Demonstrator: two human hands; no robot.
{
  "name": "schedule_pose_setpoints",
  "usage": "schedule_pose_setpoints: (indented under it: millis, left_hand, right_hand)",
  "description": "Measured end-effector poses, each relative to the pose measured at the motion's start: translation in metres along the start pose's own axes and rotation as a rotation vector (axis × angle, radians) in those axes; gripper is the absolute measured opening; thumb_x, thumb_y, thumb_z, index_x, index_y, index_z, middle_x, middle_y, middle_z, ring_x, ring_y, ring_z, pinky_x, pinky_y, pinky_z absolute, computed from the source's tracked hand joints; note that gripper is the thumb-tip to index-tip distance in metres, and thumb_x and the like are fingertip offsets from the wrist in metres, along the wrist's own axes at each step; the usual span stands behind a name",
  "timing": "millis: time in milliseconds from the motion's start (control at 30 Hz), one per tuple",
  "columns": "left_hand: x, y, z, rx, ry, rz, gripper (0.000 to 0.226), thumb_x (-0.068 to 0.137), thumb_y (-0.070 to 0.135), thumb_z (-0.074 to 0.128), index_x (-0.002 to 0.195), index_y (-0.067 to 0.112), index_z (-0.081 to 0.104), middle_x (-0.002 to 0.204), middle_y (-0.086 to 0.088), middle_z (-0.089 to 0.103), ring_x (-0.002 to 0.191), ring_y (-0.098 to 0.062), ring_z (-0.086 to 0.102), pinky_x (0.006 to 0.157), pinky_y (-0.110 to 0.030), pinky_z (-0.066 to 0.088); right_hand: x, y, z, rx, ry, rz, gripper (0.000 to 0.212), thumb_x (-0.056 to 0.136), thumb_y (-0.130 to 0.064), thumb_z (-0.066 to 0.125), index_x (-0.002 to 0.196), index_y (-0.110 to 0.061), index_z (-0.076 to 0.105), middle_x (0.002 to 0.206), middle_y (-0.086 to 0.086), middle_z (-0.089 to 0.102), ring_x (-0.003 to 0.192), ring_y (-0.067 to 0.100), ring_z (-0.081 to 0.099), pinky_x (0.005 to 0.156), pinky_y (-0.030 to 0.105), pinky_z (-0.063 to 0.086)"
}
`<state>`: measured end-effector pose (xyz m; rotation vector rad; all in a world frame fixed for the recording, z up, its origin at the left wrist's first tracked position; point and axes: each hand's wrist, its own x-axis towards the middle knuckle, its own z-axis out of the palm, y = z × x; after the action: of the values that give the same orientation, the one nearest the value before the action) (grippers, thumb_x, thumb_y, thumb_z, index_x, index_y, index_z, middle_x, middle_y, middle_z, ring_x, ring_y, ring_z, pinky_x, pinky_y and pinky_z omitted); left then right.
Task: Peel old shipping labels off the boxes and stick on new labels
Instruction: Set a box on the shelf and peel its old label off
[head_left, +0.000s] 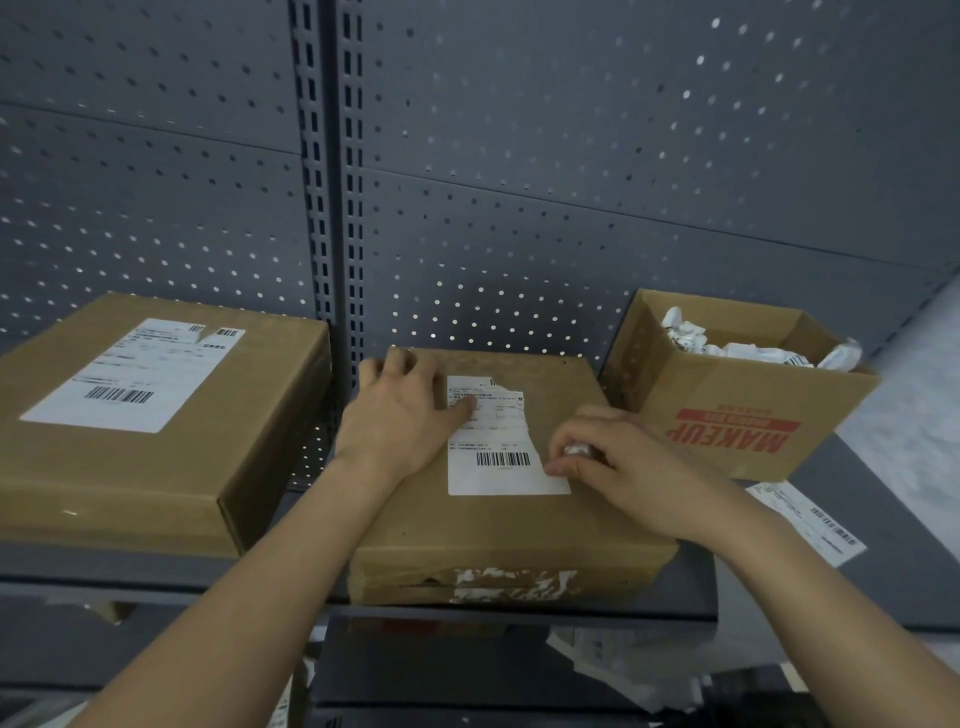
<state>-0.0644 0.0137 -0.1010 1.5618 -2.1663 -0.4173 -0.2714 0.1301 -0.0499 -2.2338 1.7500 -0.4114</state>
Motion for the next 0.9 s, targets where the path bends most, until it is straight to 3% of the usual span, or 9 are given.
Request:
schedule_pose_setpoints:
  millis: [100,167,300,400,500,667,733,833,900]
  left_hand:
    - [-0.001,0.001,0.0,0.007,-0.007,0.003,0.059,0.088,0.064,0.053,0.133,0.027,0.048,0.139,0.0,0.041,0.133,-0.027,0.026,0.092,-0.047,0.046]
    - [-0.001,0.002,0.0,0.019,-0.009,0.007,0.058,0.088,0.063,0.053,0.132,0.026,0.048,0.139,-0.001,0.041,0.133,-0.028,0.026,0.092,-0.048,0.047]
    - [-0.002,0.002,-0.001,0.02,0.001,0.014,0.058,0.088,0.063,0.053,0.133,0.026,0.048,0.138,-0.001,0.042,0.133,-0.028,0.026,0.091,-0.047,0.046]
    - [-0.002,0.003,-0.001,0.015,0.0,0.008,0.058,0.088,0.063,0.053,0.133,0.026,0.048,0.137,0.0,0.042,0.133,-0.027,0.026,0.091,-0.045,0.046]
    - [-0.002,0.004,-0.001,0.014,-0.002,0.008,0.058,0.088,0.063,0.053,0.133,0.026,0.048,0.137,0.0,0.041,0.133,-0.027,0.026,0.09,-0.045,0.046]
    - [-0.001,0.003,0.0,0.013,0.002,0.011,0.059,0.088,0.063,0.053,0.133,0.025,0.048,0.138,0.0,0.041,0.133,-0.027,0.026,0.09,-0.045,0.046]
    - [-0.001,0.002,0.0,0.014,0.004,0.014,0.06,0.088,0.063,0.053,0.134,0.025,0.047,0.138,-0.001,0.041,0.133,-0.027,0.026,0.09,-0.045,0.046]
    - [-0.001,0.002,0.0,0.013,0.005,0.013,0.06,0.088,0.063,0.053,0.134,0.025,0.046,0.138,-0.001,0.041,0.133,-0.027,0.026,0.09,-0.045,0.045]
    - [-0.001,0.002,0.0,0.015,0.003,0.013,0.06,0.088,0.063,0.053,0.134,0.025,0.046,0.138,0.0,0.041,0.134,-0.027,0.025,0.09,-0.045,0.045]
  right_hand:
    - [0.0,-0.002,-0.007,0.087,0.105,-0.004,0.019,0.101,-0.018,0.053,0.089,-0.032,0.058,0.088,-0.028,0.056,0.088,-0.019,0.051,0.071,0.005,0.036]
    - [0.002,-0.002,-0.016,0.112,0.183,-0.004,0.016,0.101,-0.019,0.051,0.09,-0.028,0.058,0.085,-0.036,0.056,0.087,-0.02,0.052,0.072,0.003,0.036]
    - [0.005,-0.002,-0.022,0.087,0.143,0.004,0.018,0.102,-0.022,0.051,0.092,-0.034,0.058,0.081,-0.025,0.063,0.083,-0.014,0.057,0.068,0.004,0.038]
    - [0.004,0.001,-0.014,0.108,0.134,0.059,0.012,0.094,-0.045,0.057,0.088,-0.035,0.057,0.069,-0.019,0.061,0.058,-0.003,0.051,0.053,0.013,0.037]
    - [0.005,0.007,-0.007,0.108,0.184,0.108,0.033,0.08,-0.06,0.065,0.082,-0.03,0.053,0.073,-0.001,0.06,0.055,0.004,0.043,0.051,0.018,0.033]
    - [0.007,0.011,-0.005,0.192,0.181,0.116,0.013,0.096,-0.024,0.06,0.087,-0.032,0.056,0.079,-0.005,0.067,0.07,0.006,0.062,0.064,0.028,0.048]
    - [0.008,0.011,-0.004,0.249,0.186,0.11,0.02,0.099,-0.012,0.055,0.091,-0.03,0.059,0.079,-0.006,0.07,0.073,0.003,0.065,0.064,0.017,0.049]
    - [0.012,0.014,0.0,0.272,0.202,0.119,0.026,0.099,-0.009,0.052,0.095,-0.033,0.062,0.079,-0.005,0.07,0.075,0.003,0.066,0.067,0.015,0.046]
    - [0.013,0.015,0.0,0.292,0.193,0.128,0.038,0.1,-0.009,0.049,0.115,-0.042,0.062,0.082,-0.006,0.071,0.078,0.002,0.066,0.07,0.015,0.047]
